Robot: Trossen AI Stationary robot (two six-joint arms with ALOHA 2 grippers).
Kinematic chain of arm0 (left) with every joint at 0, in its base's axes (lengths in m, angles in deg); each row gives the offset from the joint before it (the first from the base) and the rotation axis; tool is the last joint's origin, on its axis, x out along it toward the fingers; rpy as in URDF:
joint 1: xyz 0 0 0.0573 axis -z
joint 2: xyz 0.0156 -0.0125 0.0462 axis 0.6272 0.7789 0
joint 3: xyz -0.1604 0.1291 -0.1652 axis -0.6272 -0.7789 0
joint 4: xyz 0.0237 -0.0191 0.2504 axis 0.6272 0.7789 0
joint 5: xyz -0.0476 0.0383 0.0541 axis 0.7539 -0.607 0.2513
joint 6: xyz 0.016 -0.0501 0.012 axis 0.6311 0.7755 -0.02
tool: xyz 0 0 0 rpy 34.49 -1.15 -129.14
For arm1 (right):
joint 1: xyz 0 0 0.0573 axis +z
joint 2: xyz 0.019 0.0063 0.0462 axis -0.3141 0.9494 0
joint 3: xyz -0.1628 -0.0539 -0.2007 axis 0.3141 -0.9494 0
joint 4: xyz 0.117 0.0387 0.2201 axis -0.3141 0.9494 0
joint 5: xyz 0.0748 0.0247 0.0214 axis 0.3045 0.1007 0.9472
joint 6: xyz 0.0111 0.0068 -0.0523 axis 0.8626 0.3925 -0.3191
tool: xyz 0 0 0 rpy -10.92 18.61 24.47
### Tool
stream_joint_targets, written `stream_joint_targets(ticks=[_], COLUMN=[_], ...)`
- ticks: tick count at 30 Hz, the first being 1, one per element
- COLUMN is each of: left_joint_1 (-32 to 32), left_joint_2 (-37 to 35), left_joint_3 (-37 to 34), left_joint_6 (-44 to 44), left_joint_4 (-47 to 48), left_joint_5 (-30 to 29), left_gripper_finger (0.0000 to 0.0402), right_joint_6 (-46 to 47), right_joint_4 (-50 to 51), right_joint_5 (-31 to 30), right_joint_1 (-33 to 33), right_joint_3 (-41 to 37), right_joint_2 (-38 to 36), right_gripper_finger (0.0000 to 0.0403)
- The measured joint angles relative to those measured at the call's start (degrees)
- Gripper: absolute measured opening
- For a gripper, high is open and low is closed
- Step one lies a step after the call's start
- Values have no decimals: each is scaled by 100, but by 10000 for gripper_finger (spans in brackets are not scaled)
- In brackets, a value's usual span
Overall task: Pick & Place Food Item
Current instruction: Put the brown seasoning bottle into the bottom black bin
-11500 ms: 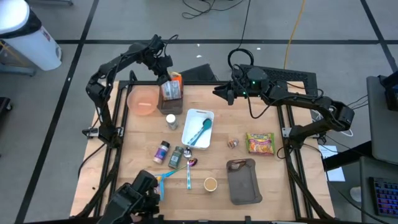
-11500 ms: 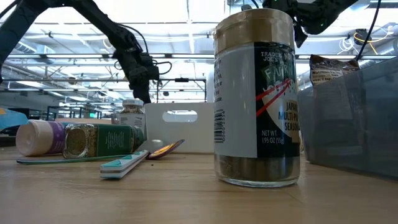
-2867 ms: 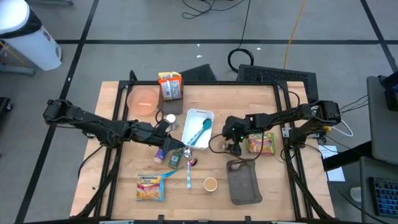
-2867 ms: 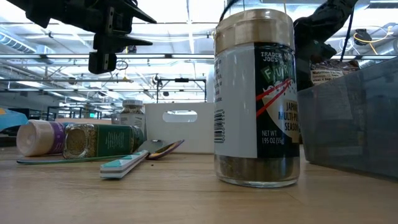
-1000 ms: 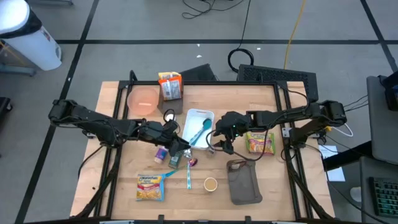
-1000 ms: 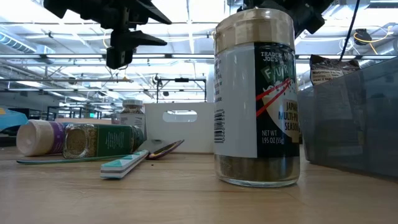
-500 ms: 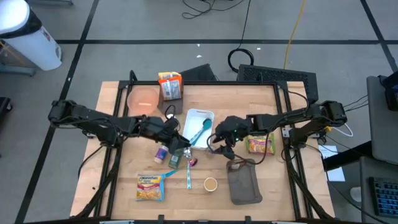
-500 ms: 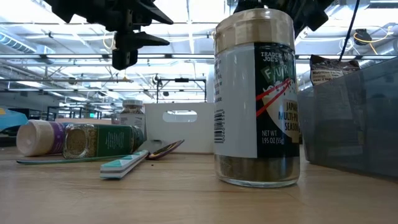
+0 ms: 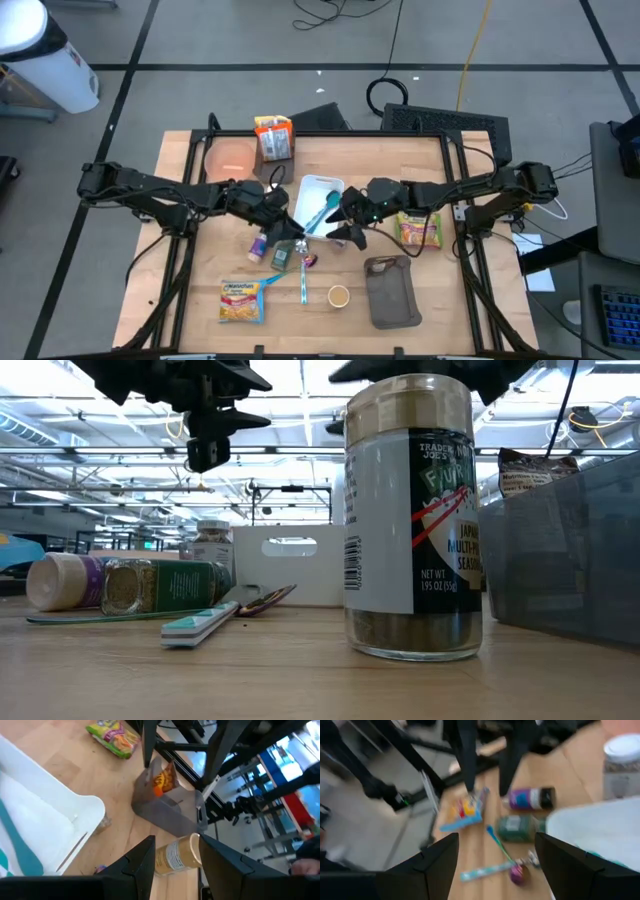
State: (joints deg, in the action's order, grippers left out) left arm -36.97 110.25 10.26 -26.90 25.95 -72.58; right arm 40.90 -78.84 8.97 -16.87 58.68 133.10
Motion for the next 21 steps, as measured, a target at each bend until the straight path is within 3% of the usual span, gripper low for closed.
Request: stream_joint_targets(ticks=[5, 12, 21], left_joint_1=[0, 0, -2], left_joint_2=[0, -4, -4], left_joint_3=[0, 0, -2], left_joint_6=[-261, -259, -224], left_joint_4=[2, 2, -3], left_joint_5=[333, 617, 1112], left_gripper_finger=[159, 159, 159], right_joint_6=[473, 1431, 2213], right_joint_4=[-464, 0, -837], right_joint_5=[-6, -275, 345], right_joint_1=[2, -151, -133], right_joint_3=[0, -9, -6], right_joint_2=[0, 155, 601], right_gripper_finger=[254, 258, 329])
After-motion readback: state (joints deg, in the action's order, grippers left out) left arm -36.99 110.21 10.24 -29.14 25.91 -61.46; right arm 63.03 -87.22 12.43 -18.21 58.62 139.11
